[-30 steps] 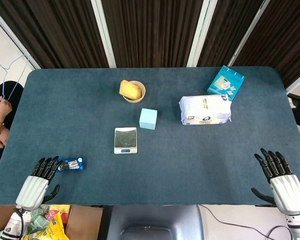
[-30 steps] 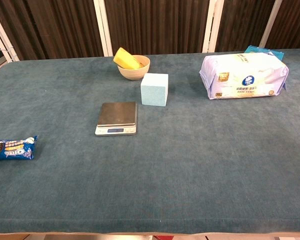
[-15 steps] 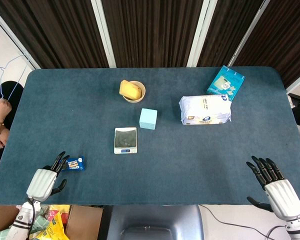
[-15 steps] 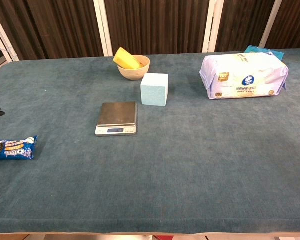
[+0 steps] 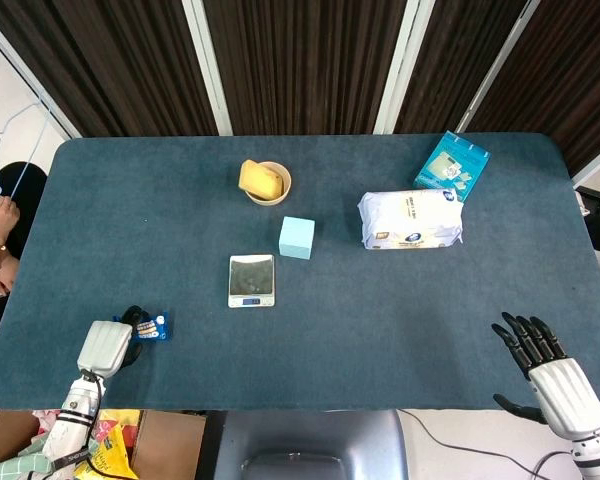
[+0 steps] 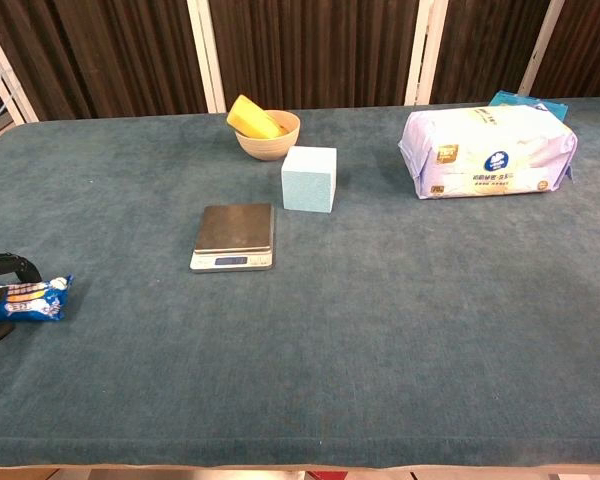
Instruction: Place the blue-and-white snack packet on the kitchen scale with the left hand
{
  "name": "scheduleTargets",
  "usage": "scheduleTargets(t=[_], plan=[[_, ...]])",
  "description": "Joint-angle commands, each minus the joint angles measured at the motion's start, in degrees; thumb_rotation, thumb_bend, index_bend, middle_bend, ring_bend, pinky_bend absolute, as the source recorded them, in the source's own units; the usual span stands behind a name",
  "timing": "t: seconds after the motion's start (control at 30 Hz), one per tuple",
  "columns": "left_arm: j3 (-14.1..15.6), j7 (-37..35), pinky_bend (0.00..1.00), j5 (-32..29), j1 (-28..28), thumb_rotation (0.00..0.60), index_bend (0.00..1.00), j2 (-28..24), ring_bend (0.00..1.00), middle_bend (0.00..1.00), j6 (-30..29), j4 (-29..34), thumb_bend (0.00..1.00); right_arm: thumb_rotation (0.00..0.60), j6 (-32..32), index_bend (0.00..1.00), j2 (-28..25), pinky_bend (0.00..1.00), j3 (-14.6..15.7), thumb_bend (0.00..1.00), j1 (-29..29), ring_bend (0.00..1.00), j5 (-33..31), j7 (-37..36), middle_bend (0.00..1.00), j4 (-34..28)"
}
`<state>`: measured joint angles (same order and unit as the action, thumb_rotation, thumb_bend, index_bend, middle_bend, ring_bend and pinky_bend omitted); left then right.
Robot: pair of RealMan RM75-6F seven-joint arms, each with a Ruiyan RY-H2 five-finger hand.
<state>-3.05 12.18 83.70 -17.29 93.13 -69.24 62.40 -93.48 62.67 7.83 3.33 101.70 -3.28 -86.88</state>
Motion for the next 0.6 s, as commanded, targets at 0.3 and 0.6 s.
scheduleTargets(t=[0.3, 0.6], plan=[[-3.10, -3.85, 0.98, 2.51, -2.20, 0.600, 0.66, 4.60, 0.94, 0.63, -7.23, -4.02, 0.39, 0.598, 1.75, 0.00, 0.08, 0.00, -0.27, 0.25, 0.06, 0.00, 0.41, 1.04, 0.00, -0.44], [-8.98, 0.89, 0.98, 0.33, -11.14, 0.600, 0.65, 11.44, 0.94, 0.62, -2.60, -0.99, 0.39, 0.598, 3.32, 0.00, -0.02, 0.00, -0.66, 0.25, 0.46, 0.00, 0.60, 1.35, 0.00, -0.91]])
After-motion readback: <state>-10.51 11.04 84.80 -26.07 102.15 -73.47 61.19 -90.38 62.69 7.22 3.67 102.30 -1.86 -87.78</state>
